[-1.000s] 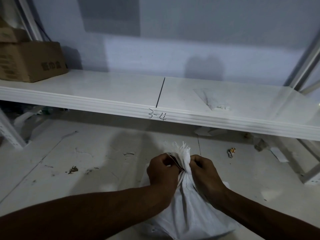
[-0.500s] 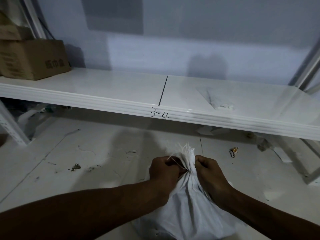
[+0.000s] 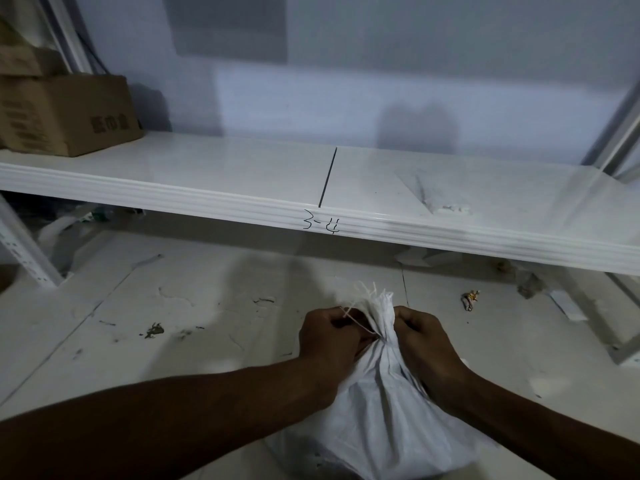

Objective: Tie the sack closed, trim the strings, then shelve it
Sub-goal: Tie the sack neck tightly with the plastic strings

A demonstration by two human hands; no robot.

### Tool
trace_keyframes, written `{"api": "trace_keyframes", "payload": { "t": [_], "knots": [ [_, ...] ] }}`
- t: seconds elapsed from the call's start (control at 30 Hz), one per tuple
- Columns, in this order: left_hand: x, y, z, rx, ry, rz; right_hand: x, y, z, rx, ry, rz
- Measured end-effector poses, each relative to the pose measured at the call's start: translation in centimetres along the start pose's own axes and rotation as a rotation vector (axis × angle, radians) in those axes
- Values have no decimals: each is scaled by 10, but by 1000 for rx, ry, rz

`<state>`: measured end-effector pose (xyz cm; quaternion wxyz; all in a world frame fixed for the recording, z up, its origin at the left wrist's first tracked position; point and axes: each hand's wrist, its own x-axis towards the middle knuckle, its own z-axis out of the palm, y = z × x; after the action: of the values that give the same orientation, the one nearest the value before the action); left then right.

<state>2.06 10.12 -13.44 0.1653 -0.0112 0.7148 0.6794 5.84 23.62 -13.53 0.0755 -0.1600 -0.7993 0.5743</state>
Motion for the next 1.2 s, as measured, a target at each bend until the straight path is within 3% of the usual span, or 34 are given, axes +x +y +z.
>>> {"api": "trace_keyframes", "payload": {
  "t": [1.2],
  "knots": [
    [-6,7,0,-134,-98,-86,0,5,2,-3,80,-46]
  ]
}}
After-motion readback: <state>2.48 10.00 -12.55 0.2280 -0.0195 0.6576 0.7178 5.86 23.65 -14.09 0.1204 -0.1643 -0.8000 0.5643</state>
